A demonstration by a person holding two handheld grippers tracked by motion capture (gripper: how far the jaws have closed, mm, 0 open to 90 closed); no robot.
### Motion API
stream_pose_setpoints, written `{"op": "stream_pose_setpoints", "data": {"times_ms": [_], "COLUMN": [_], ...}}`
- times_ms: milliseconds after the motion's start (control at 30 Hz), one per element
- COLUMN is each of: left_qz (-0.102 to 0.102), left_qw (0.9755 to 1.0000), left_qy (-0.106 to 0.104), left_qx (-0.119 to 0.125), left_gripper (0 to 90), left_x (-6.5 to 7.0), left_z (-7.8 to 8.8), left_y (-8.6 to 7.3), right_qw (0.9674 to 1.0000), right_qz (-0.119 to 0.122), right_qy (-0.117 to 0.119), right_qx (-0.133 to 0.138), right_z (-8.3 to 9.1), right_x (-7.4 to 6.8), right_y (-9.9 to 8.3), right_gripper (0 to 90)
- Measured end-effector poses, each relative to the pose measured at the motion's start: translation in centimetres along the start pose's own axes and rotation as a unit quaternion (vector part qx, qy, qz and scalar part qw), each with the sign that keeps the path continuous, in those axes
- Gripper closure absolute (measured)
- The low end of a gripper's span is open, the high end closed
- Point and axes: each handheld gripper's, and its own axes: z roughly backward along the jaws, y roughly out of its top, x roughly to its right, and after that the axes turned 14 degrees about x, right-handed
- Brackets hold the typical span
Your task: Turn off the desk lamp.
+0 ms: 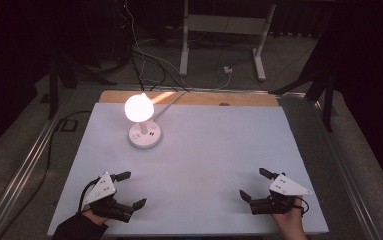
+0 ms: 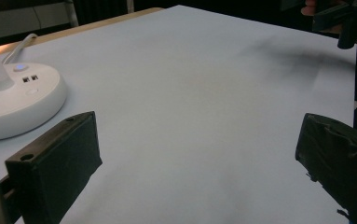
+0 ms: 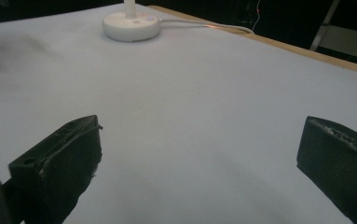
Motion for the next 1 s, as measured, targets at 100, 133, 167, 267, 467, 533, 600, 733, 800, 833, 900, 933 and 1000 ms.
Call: {"op": "stream_pose_setpoints", "data": {"times_ms": [100,133,167,267,467,533,600,733,800,833,900,933,1000], "left_qz": [0.0,0.0,-0.002,-0.002,-0.004,-0.002,-0.002,-0.001,-0.002,-0.002,0.001,0.001,0.003], "left_qw": [1.0,1.0,1.0,1.0,0.9999,0.9998,0.9998,0.9997,0.9997,0.9996,0.9995,0.9995,0.9996], "left_qy": [0.0,0.0,-0.001,-0.001,-0.008,-0.011,-0.016,-0.019,-0.022,-0.025,-0.03,-0.03,-0.028], "left_qx": [-0.006,-0.006,-0.006,-0.006,-0.012,-0.013,-0.011,-0.014,-0.012,-0.01,-0.01,-0.009,-0.007], "left_gripper": [0.5,0.5,0.5,0.5,0.5,0.5,0.5,0.5,0.5,0.5,0.5,0.5,0.5], "left_x": [0.1,0.1,0.1,0.1,0.2,0.3,0.5,0.7,0.8,0.8,0.8,0.7,0.7], "left_z": [-0.1,-0.1,-0.1,0.0,-0.1,-0.2,-0.2,-0.2,-0.3,-0.4,-0.4,-0.4,-0.5], "left_y": [0.0,0.0,0.0,0.0,0.0,0.1,0.2,0.5,0.6,0.8,1.0,1.1,1.2], "right_qw": [1.0,1.0,1.0,1.0,1.0,1.0,1.0,0.9999,0.9999,0.9999,0.9999,0.9998,0.9998], "right_qz": [-0.002,-0.001,0.001,0.0,-0.004,-0.004,-0.002,-0.004,-0.002,-0.002,-0.004,-0.005,-0.004], "right_qy": [0.002,0.002,0.003,0.004,0.003,0.003,0.003,0.002,0.003,0.002,0.001,0.002,0.001], "right_qx": [-0.003,-0.002,-0.001,0.001,0.003,0.004,0.005,0.01,0.013,0.013,0.016,0.017,0.018], "right_z": [-0.1,-0.1,-0.1,0.0,0.0,0.0,0.0,0.1,0.1,0.1,0.2,0.2,0.2], "right_x": [0.0,0.0,-0.1,-0.1,0.0,-0.1,-0.1,-0.2,-0.2,-0.2,-0.3,-0.3,-0.3], "right_y": [0.0,0.0,0.0,0.1,0.1,0.1,0.1,0.2,0.3,0.3,0.3,0.4,0.4], "right_gripper": [0.0,0.0,0.0,0.0,0.0,0.0,0.0,0.0,0.0,0.0,0.0,0.0,0.0]}}
